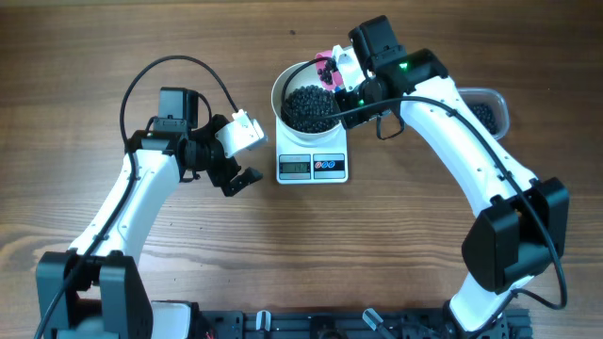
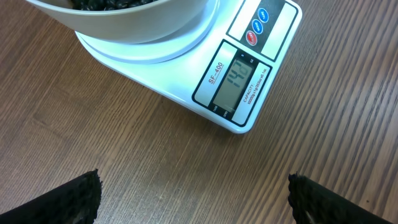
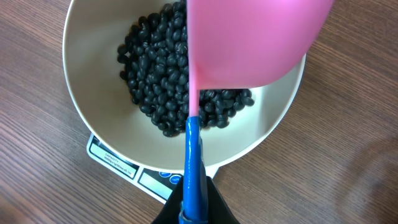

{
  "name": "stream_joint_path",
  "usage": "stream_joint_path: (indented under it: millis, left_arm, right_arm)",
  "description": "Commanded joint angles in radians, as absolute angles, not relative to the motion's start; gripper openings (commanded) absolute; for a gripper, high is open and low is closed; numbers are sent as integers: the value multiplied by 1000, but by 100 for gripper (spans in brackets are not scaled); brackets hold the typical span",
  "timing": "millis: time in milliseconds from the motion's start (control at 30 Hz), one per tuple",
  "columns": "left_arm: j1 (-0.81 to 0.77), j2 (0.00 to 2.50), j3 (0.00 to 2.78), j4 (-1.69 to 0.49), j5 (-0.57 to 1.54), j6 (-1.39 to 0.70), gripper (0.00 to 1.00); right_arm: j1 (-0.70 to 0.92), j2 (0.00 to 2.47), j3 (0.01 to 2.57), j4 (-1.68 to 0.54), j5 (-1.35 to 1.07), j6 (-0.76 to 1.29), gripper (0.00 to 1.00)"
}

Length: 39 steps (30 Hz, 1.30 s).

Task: Scoop item into bowl and weigh 150g on scale
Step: 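Tilt the scoop over the bowl to trickle beans in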

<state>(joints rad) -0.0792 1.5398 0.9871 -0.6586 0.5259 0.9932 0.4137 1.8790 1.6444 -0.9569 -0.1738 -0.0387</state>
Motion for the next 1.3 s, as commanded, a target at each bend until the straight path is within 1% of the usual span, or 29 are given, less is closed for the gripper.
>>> stream_joint_path:
  millis: [0, 367, 800, 1267]
  left_arm:
    - [-76, 1549, 980, -659, 549, 1003, 100]
    - [-76, 1549, 980, -659, 549, 1003, 100]
    - [-76, 1549, 980, -659, 549, 1003, 100]
    - [-76, 1549, 980, -655, 542, 1003, 100]
  right_arm:
    - [416, 1859, 1642, -957, -149, -52, 4]
    - [416, 1859, 1642, -955, -146, -53, 4]
    - [432, 1859, 1642, -955, -51, -105, 4]
    - [439, 1859, 1642, -953, -97, -102, 4]
